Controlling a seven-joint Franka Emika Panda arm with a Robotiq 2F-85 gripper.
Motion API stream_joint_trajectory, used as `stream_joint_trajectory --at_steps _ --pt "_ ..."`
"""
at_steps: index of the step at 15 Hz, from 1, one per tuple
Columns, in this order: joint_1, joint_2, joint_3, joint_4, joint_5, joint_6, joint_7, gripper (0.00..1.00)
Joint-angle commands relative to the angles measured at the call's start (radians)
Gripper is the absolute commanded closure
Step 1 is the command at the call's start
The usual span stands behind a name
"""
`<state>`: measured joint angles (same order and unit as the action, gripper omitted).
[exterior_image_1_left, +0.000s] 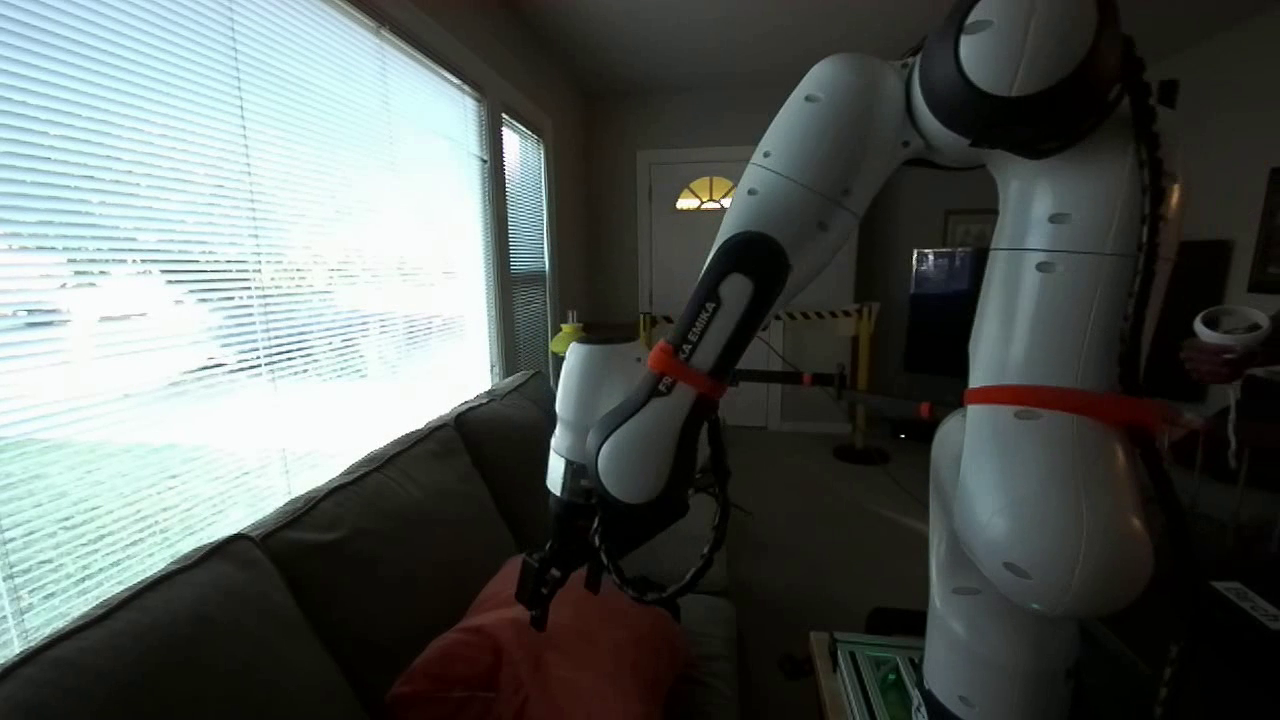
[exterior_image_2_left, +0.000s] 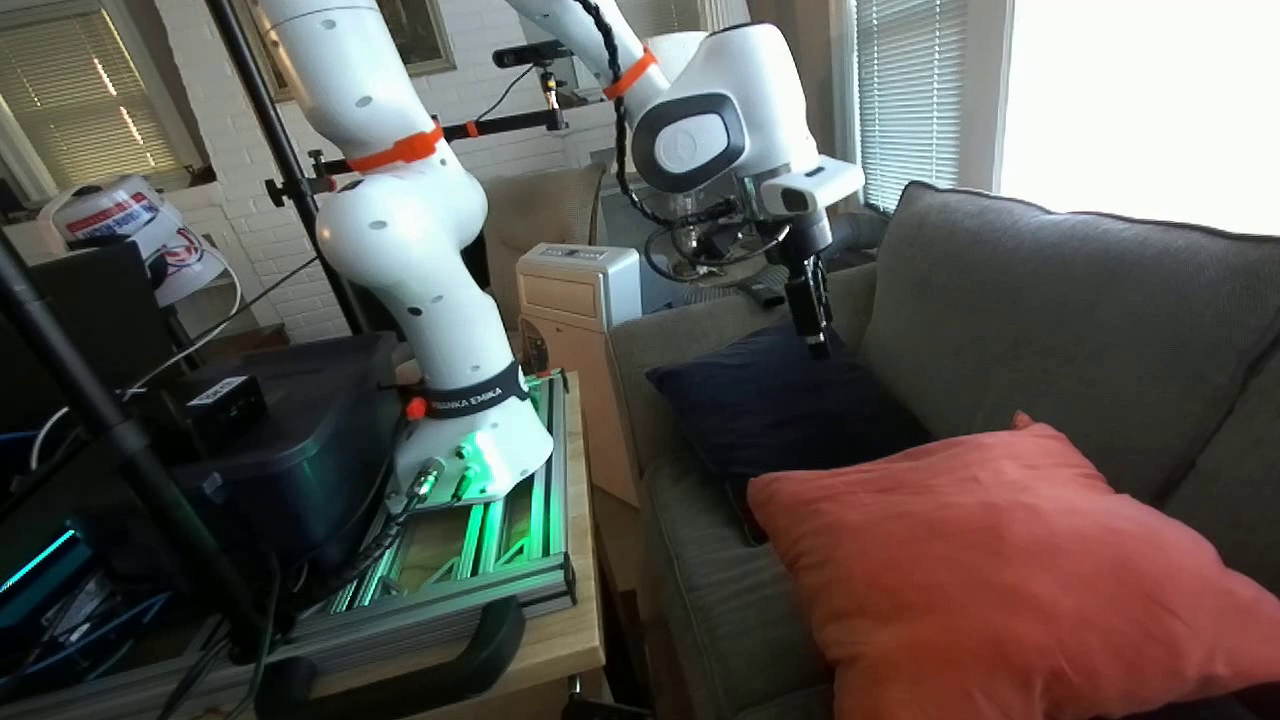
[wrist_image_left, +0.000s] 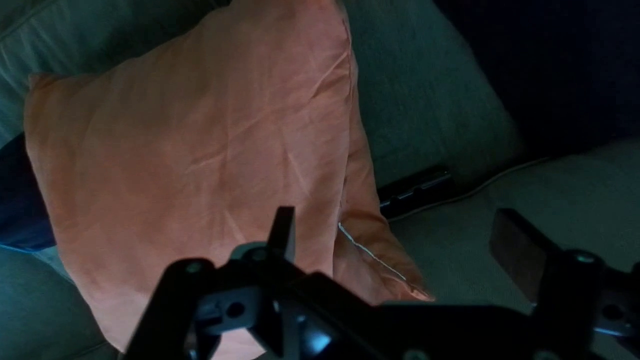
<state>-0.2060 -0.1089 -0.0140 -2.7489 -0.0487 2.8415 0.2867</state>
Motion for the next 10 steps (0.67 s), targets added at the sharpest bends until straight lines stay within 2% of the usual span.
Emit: stream_joint_trajectory --at_steps 1,3,5,8,9,10 --pt "0.065 0.123 -0.072 0.016 0.160 0.099 -0.223 0.00" --pt "0.059 0.167 -0.087 0.023 0.196 0.129 -0.346 0.00" --pt "0.021 0.214 -0.086 0.029 0.153 0.173 -0.406 0.00" --pt "0.012 0.296 -0.125 0.027 0.094 0.365 -0.392 0.00" --pt "0.067 0.346 -0.221 0.035 0.028 0.447 -0.336 0.00" --pt "0.025 0.254 -0.136 0.011 0.099 0.341 -0.382 0.00"
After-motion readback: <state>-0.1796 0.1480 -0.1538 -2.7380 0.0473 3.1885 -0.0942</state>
